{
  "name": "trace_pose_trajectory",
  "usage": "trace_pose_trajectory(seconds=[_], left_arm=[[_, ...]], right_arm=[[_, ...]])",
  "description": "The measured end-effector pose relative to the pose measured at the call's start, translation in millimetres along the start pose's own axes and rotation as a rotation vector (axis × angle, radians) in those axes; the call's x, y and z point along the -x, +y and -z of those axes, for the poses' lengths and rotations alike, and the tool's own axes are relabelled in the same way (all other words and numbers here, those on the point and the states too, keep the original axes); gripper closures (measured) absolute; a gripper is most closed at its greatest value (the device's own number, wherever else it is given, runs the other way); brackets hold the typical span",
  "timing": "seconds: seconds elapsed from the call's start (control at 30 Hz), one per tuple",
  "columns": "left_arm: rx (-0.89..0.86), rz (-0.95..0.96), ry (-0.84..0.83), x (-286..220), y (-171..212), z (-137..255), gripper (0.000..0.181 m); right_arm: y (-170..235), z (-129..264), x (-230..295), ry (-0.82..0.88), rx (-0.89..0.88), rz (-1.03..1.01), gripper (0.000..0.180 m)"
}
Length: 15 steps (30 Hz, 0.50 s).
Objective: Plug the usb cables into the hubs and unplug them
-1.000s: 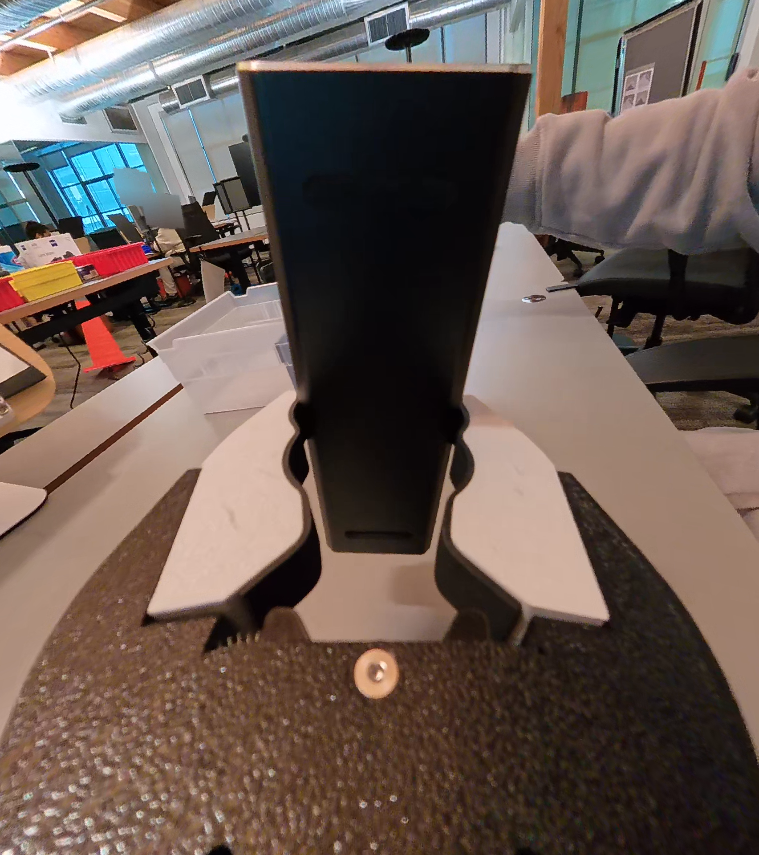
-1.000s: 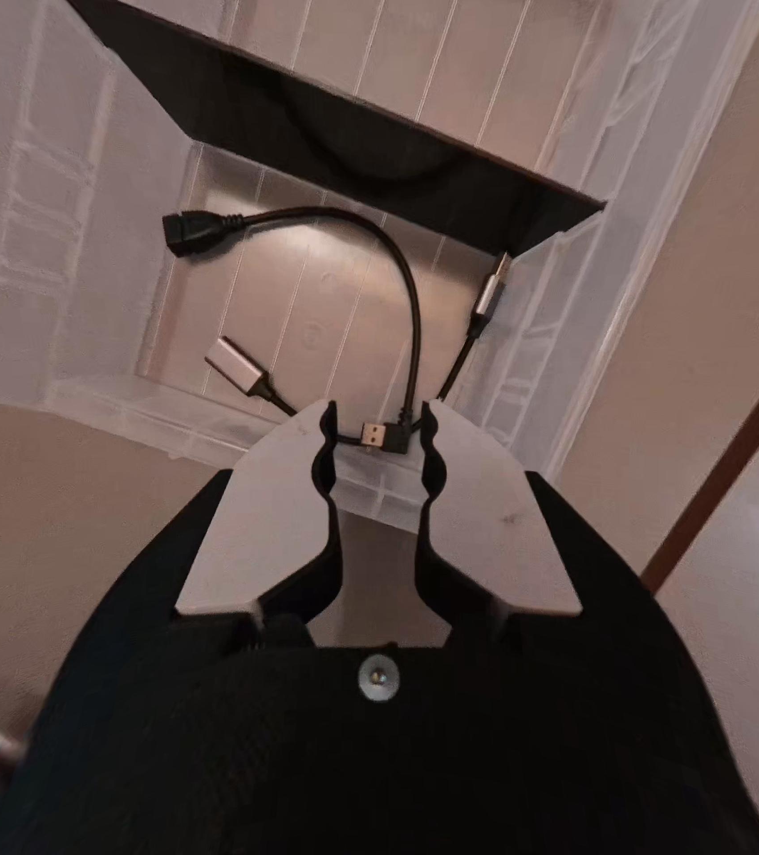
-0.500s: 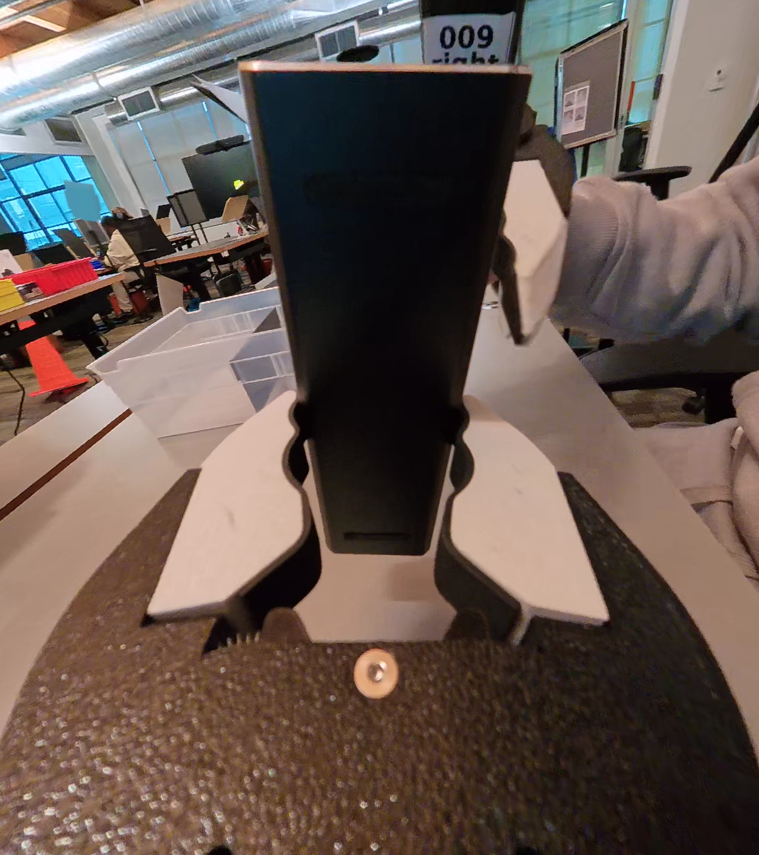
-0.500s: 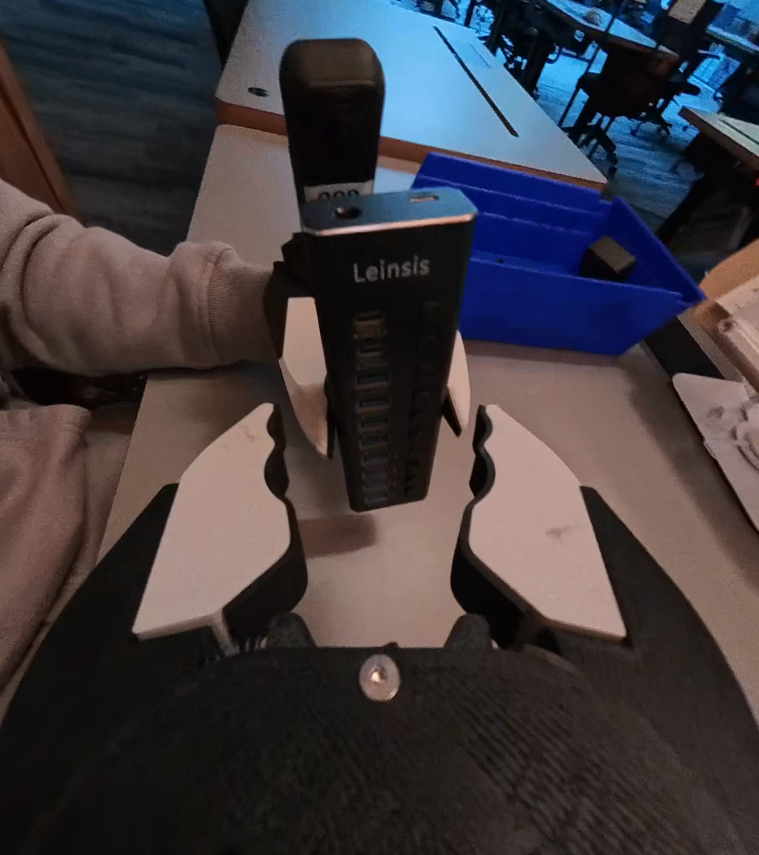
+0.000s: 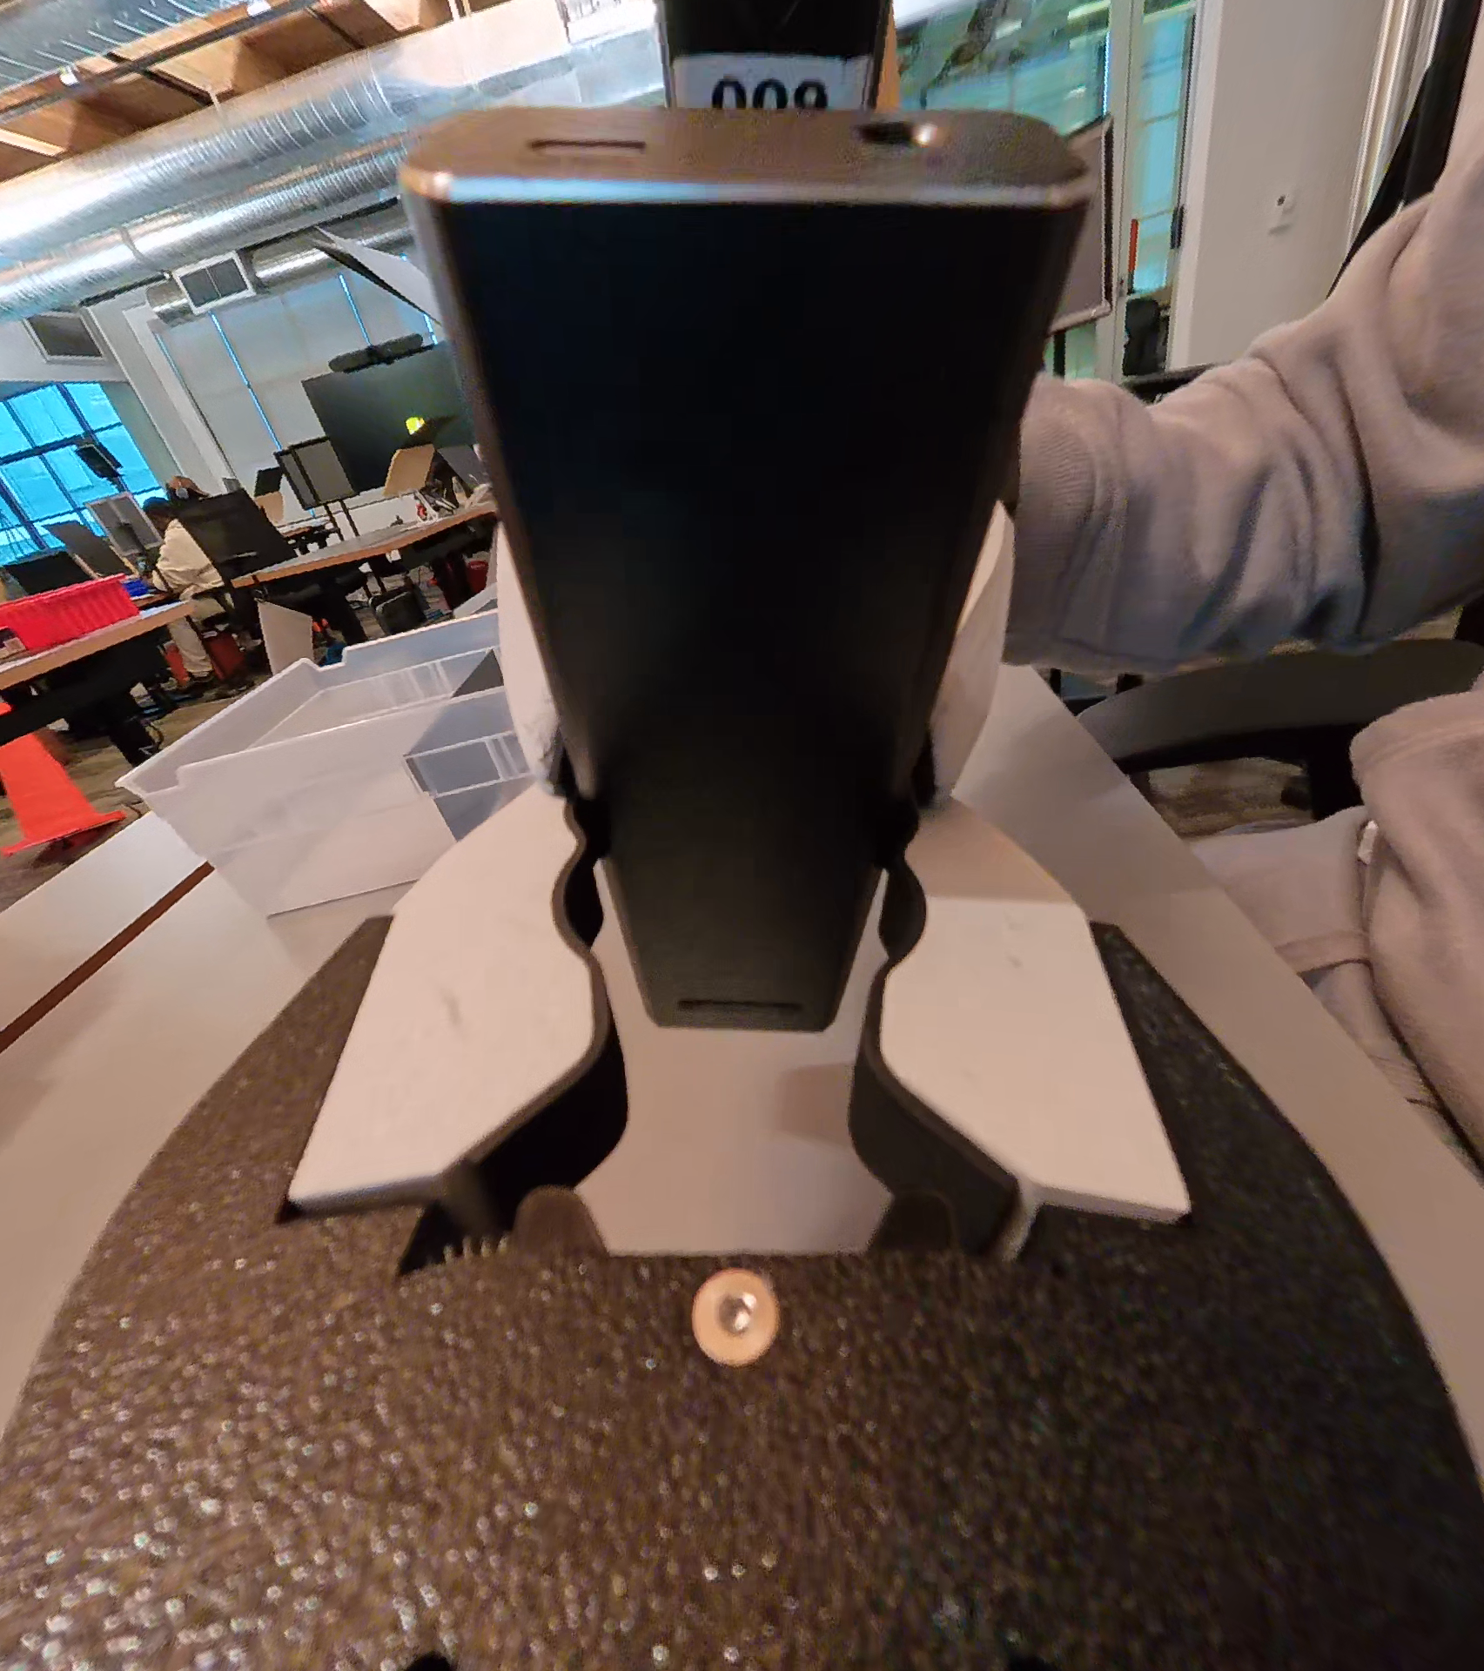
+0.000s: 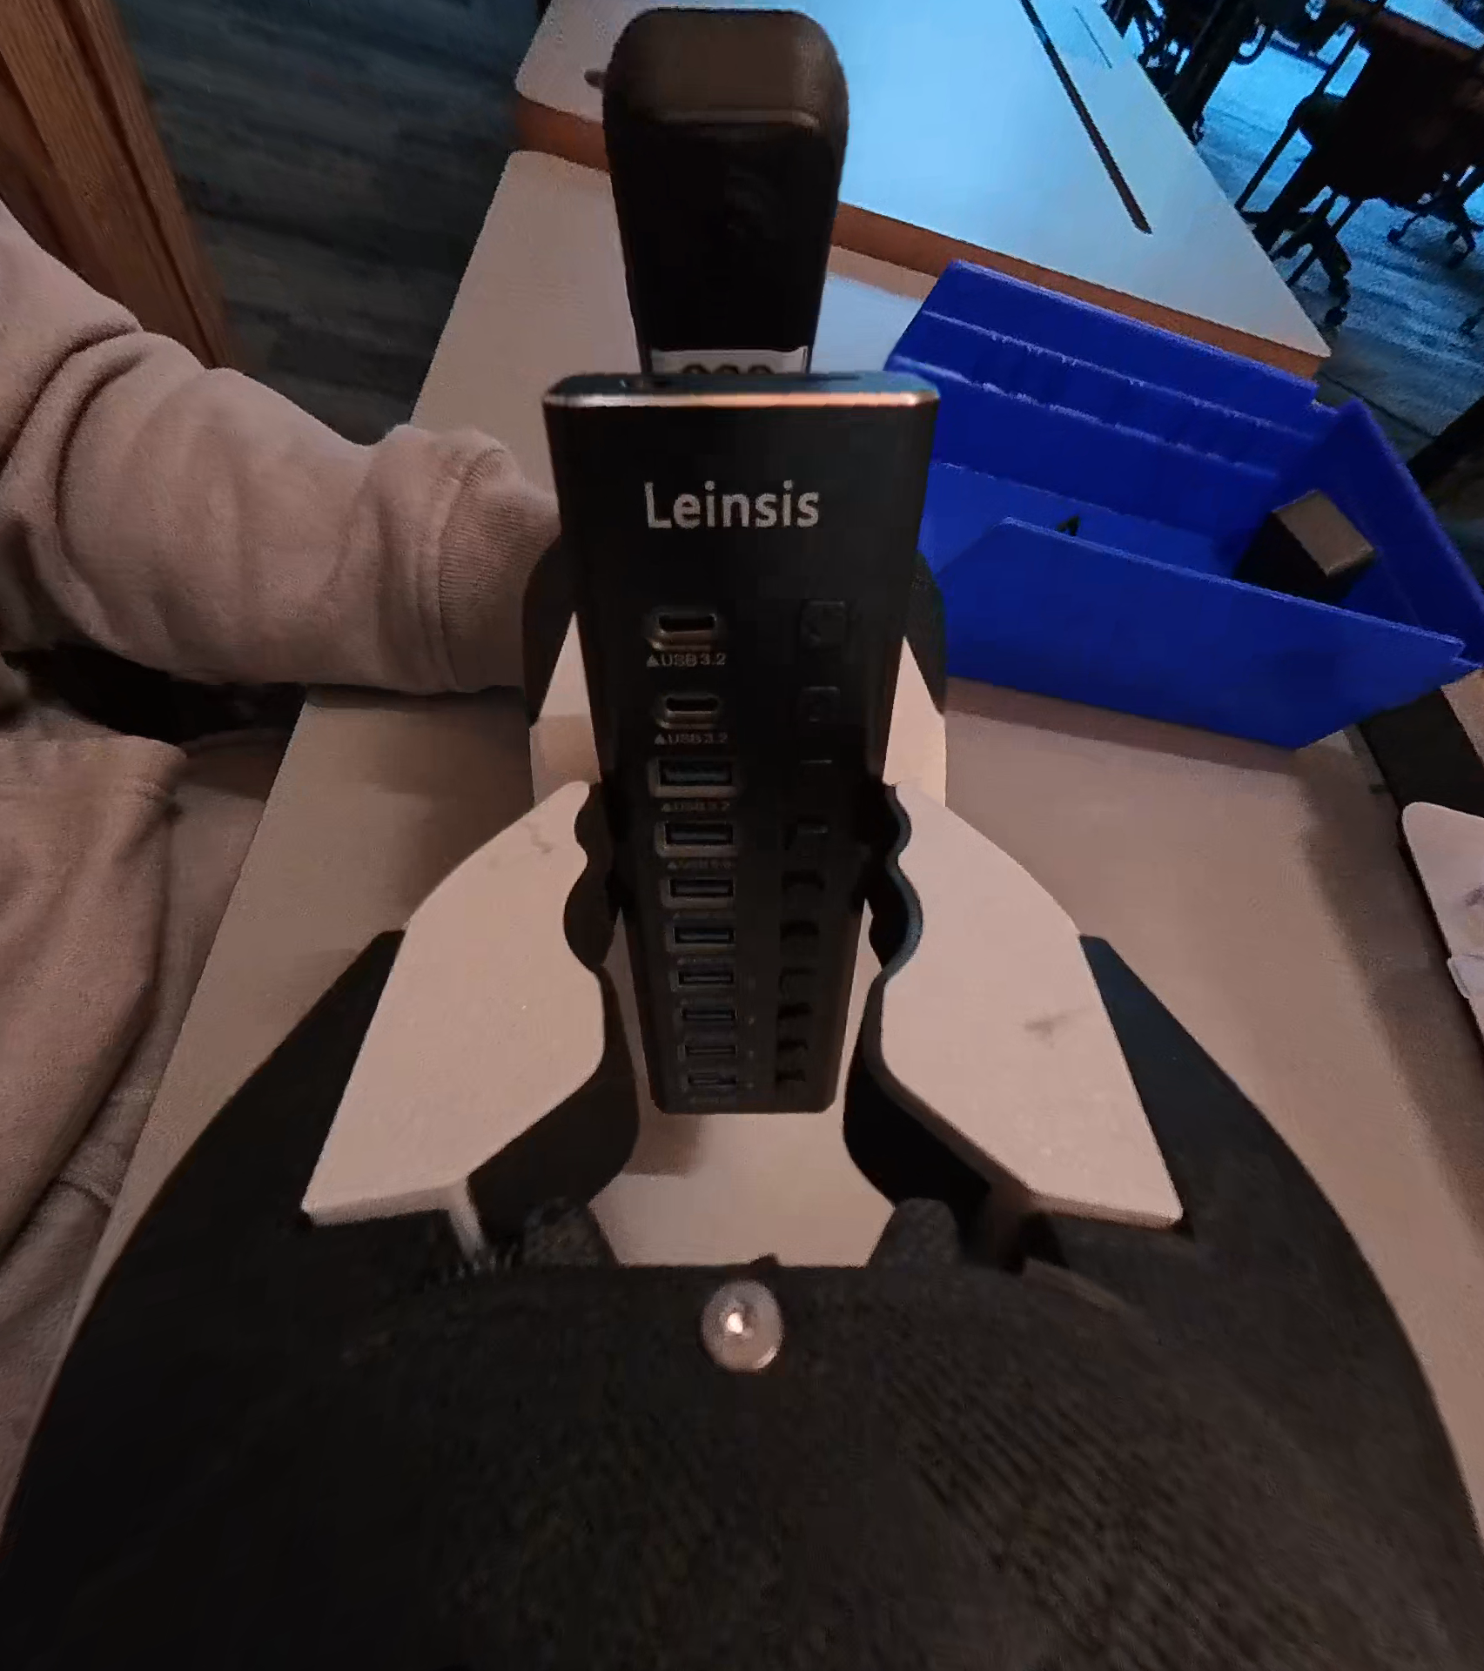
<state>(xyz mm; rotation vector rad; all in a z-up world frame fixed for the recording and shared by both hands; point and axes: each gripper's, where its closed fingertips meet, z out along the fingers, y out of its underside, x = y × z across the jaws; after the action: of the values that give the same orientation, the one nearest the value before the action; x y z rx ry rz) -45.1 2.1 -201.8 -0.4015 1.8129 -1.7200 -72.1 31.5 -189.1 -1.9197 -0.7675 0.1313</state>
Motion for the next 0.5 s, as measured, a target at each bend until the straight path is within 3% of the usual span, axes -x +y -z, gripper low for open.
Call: trace_pose_trajectory(seconds=[0.13,0.23,0.33,0.5], left_arm=[[-0.021,-0.004,-0.021,0,0,-4,0.12],[-0.048,0.025,-0.131,15,-1,-2,0.115],[-0.015,0.036,-0.231,33,4,8,0.108],[-0.114,0.087,-0.276,44,-8,20,0.112]], right_arm=[[1,5,-2,0.043,0.031,0.022,0.123],[2,31,-22,0.137,0.077,0.079,0.123],[13,83,-69,0.304,0.213,0.17,0.123],[73,188,-170,0.48,0.669,0.3,0.123]])
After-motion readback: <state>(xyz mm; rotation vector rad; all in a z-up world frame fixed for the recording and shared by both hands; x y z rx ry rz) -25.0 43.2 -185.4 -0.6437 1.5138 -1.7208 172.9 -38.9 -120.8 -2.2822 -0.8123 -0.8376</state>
